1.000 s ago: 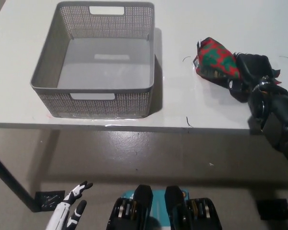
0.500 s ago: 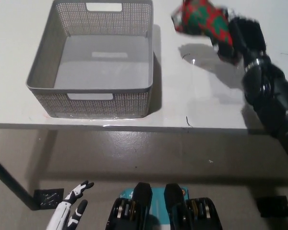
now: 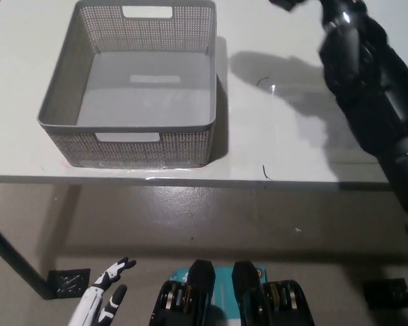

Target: Use the right hand to pick up a bag of coffee beans on the right hand side and place it into a container on the left hand side

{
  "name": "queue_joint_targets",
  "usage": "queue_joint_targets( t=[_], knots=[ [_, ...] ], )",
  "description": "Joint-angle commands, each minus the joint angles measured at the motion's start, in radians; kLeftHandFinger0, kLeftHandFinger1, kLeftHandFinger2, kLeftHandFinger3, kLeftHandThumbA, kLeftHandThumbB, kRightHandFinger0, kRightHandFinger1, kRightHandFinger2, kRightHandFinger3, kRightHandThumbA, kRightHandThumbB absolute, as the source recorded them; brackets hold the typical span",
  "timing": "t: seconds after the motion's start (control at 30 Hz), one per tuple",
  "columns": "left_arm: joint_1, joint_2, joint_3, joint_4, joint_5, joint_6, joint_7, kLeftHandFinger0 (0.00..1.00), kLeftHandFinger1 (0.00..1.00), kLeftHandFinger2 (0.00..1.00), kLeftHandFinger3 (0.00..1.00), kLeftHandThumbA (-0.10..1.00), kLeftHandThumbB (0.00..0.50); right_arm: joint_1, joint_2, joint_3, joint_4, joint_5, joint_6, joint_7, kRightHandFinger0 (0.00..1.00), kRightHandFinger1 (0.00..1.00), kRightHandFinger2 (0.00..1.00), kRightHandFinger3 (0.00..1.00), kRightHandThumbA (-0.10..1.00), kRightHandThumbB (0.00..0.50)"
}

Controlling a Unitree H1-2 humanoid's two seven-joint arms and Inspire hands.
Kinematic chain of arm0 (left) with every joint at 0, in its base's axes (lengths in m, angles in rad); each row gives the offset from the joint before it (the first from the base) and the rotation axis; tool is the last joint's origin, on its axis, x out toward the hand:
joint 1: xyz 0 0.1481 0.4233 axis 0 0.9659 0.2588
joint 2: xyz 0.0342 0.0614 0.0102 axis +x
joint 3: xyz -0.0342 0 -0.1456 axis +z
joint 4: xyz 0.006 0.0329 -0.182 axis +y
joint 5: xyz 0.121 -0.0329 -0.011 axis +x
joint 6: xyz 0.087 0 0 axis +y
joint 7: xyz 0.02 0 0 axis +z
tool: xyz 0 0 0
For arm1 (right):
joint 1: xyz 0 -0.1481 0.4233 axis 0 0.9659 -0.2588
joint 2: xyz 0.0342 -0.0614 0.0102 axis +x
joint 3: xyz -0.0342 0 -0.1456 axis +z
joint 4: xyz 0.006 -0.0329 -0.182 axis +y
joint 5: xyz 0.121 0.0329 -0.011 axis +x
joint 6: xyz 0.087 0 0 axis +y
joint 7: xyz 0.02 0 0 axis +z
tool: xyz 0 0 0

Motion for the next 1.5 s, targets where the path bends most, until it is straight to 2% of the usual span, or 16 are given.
queue_joint_targets(
  t=[0.0, 0.2, 0.37, 0.47, 0.53, 0.57, 0.6, 0.63, 0.67, 0.7, 0.73, 0.9, 1.07, 1.2, 1.33, 1.47],
  knots=[
    [-0.003, 0.019, -0.008, -0.022, 0.021, -0.015, -0.006, 1.00, 1.00, 1.00, 1.00, 1.00, 0.417, -0.146, 0.060, -0.029, -0.030, 0.030, 0.029, 0.006, 0.00, 0.38, 0.76, 0.93, -0.10, 0.187],
    [-0.013, 0.028, -0.027, -0.024, 0.071, -0.013, -0.005, 1.00, 1.00, 1.00, 1.00, 1.00, 0.384, -0.225, 0.169, -0.034, 0.097, 0.037, 0.028, -0.035, 0.00, 0.44, 0.79, 0.96, -0.10, 0.155],
    [-0.018, 0.032, -0.037, -0.028, 0.083, -0.012, -0.001, 1.00, 1.00, 1.00, 1.00, 1.00, 0.359, -0.276, 0.240, -0.027, 0.226, 0.030, -0.014, -0.089, 0.00, 0.34, 0.79, 0.84, -0.10, 0.146],
    [-0.021, 0.031, -0.044, -0.028, 0.076, -0.012, -0.007, 1.00, 1.00, 1.00, 1.00, 1.00, 0.367, -0.291, 0.281, -0.008, 0.309, 0.018, -0.044, -0.119, 0.00, 0.45, 0.84, 0.99, -0.10, 0.149],
    [-0.021, 0.034, -0.050, -0.036, 0.082, -0.008, -0.013, 1.00, 1.00, 1.00, 1.00, 1.00, 0.370, -0.281, 0.293, -0.028, 0.324, 0.051, -0.033, -0.083, 0.08, 0.46, 0.80, 0.89, -0.10, 0.186],
    [-0.017, 0.037, -0.051, -0.041, 0.082, -0.006, -0.016, 1.00, 1.00, 1.00, 1.00, 1.00, 0.365, -0.270, 0.294, -0.031, 0.297, 0.057, 0.039, -0.022, 0.34, 0.72, 1.00, 1.00, 0.15, 0.187],
    [-0.016, 0.038, -0.051, -0.043, 0.081, -0.005, -0.017, 1.00, 1.00, 1.00, 1.00, 1.00, 0.365, -0.267, 0.295, -0.032, 0.288, 0.060, 0.069, 0.004, 0.47, 0.75, 1.00, 1.00, 0.25, 0.190],
    [-0.018, 0.042, -0.051, -0.047, 0.081, -0.002, -0.020, 1.00, 1.00, 1.00, 1.00, 1.00, 0.361, -0.255, 0.287, -0.027, 0.255, 0.070, 0.111, 0.080, 0.90, 1.00, 1.00, 1.00, 0.51, 0.292],
    [-0.018, 0.044, -0.051, -0.049, 0.082, -0.001, -0.021, 1.00, 1.00, 1.00, 1.00, 1.00, 0.356, -0.245, 0.275, -0.008, 0.234, 0.067, 0.142, 0.158, 1.00, 1.00, 1.00, 1.00, 0.79, 0.390],
    [-0.019, 0.047, -0.052, -0.051, 0.082, -0.002, -0.023, 1.00, 1.00, 1.00, 1.00, 1.00, 0.354, -0.238, 0.268, 0.000, 0.221, 0.064, 0.165, 0.191, 1.00, 1.00, 1.00, 1.00, 0.85, 0.453],
    [-0.020, 0.048, -0.053, -0.049, 0.082, -0.006, -0.024, 1.00, 1.00, 1.00, 1.00, 1.00, 0.358, -0.229, 0.264, -0.001, 0.211, 0.068, 0.174, 0.206, 1.00, 1.00, 1.00, 1.00, 0.87, 0.472],
    [-0.028, 0.053, -0.058, -0.045, 0.090, -0.011, -0.027, 1.00, 1.00, 1.00, 1.00, 1.00, 0.366, -0.185, 0.229, 0.003, 0.155, 0.073, 0.178, 0.248, 1.00, 1.00, 1.00, 1.00, 1.00, 0.486],
    [-0.030, 0.056, -0.060, -0.039, 0.099, -0.014, -0.024, 1.00, 1.00, 1.00, 1.00, 1.00, 0.369, -0.160, 0.202, 0.005, 0.121, 0.067, 0.182, 0.258, 1.00, 1.00, 1.00, 1.00, 1.00, 0.415],
    [-0.031, 0.057, -0.062, -0.037, 0.099, -0.019, -0.025, 1.00, 1.00, 1.00, 1.00, 1.00, 0.367, -0.144, 0.179, 0.009, 0.074, 0.060, 0.212, 0.274, 1.00, 1.00, 1.00, 1.00, 1.00, 0.398],
    [-0.030, 0.058, -0.063, -0.041, 0.098, -0.010, -0.030, 1.00, 1.00, 1.00, 1.00, 1.00, 0.368, -0.122, 0.150, 0.009, 0.000, 0.051, 0.236, 0.289, 1.00, 1.00, 1.00, 1.00, 1.00, 0.419],
    [-0.042, 0.060, -0.062, -0.036, 0.092, -0.005, -0.038, 1.00, 1.00, 1.00, 1.00, 1.00, 0.378, -0.074, 0.095, -0.017, -0.161, 0.069, 0.255, 0.323, 1.00, 1.00, 1.00, 1.00, 1.00, 0.369]
  ],
)
